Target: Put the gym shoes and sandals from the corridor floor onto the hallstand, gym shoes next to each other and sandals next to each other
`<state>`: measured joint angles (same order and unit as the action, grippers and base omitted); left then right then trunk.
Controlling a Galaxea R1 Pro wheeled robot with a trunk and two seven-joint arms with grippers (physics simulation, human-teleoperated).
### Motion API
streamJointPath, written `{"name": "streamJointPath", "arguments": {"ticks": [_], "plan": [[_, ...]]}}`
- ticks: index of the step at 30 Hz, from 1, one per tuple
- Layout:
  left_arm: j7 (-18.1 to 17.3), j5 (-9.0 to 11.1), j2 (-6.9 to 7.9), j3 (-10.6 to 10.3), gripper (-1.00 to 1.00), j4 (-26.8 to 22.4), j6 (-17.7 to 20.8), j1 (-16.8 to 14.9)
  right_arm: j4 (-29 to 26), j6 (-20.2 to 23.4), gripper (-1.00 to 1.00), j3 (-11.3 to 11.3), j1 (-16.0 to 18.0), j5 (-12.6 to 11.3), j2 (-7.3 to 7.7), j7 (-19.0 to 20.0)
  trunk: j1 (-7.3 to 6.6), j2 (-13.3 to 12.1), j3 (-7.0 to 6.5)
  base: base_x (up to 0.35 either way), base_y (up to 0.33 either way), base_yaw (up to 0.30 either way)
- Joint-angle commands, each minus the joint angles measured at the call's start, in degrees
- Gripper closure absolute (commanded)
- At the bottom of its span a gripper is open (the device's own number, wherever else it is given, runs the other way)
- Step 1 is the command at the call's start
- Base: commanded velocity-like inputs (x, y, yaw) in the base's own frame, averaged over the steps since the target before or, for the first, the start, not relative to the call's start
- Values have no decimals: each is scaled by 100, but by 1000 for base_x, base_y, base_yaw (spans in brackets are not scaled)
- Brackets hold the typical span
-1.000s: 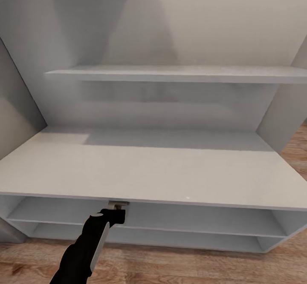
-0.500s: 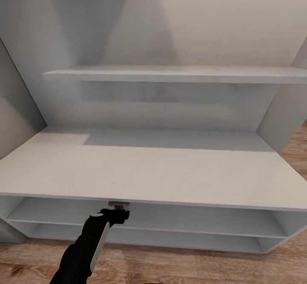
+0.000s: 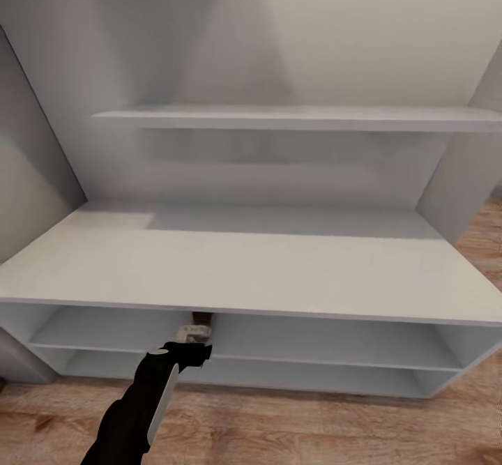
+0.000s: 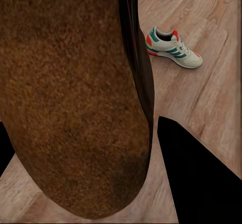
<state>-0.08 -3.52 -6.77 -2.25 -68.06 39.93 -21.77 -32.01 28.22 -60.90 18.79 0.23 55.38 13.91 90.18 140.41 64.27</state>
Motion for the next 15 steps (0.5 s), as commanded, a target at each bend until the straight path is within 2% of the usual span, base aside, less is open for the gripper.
{"name": "streamJointPath", "arguments": {"ticks": [1,9,15], "plan": [[-1,-35,0,-5,-100,-6,26,-2,-7,39,100,-28,10,-5,-1,16,-4,2,5,-306,104,0],[-8,-35,0,-7,-100,-6,24,-2,-7,39,100,-28,12,-5,-1,16,-4,2,5,-310,111,0],[-10,-35,0,-5,-100,-6,24,-2,-7,40,100,-24,11,-5,-1,16,-4,2,5,-297,176,0]]}}
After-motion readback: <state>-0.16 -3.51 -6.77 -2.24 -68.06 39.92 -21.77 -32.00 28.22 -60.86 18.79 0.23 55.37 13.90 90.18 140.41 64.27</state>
